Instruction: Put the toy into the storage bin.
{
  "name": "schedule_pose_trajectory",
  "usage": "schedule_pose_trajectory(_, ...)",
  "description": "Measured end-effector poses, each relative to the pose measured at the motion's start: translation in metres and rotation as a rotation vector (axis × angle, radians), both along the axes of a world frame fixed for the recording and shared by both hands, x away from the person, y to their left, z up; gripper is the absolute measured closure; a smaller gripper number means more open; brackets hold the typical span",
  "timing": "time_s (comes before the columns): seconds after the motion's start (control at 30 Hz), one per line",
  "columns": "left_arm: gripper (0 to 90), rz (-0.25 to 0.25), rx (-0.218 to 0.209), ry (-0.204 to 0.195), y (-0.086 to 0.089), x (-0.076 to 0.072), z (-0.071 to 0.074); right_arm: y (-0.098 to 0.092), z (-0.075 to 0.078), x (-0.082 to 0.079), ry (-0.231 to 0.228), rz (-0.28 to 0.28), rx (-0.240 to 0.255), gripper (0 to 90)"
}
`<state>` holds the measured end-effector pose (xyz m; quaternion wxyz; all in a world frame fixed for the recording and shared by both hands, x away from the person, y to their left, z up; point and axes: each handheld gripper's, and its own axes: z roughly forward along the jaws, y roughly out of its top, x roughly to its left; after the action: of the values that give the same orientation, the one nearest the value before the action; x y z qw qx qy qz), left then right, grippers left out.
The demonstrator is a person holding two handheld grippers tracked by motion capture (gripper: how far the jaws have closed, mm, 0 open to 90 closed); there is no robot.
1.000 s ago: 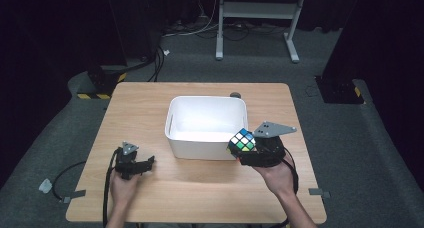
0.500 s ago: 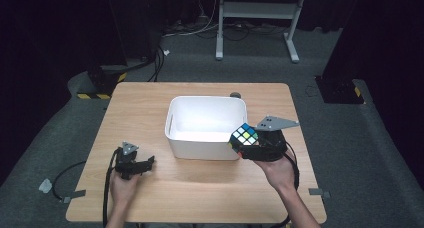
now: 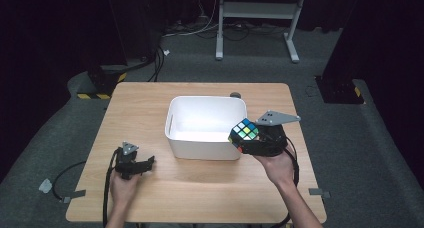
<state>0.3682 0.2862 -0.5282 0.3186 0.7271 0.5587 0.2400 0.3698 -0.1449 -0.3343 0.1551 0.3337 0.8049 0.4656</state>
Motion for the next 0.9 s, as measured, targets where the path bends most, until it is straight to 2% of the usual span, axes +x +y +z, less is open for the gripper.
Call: schedule_pose_trajectory(0.9, 16.3, 0.0, 0.0, 0.0, 0.0, 0.0, 0.0, 0.014, 0.011, 0.018, -0.005, 0.002, 0.0, 33.7)
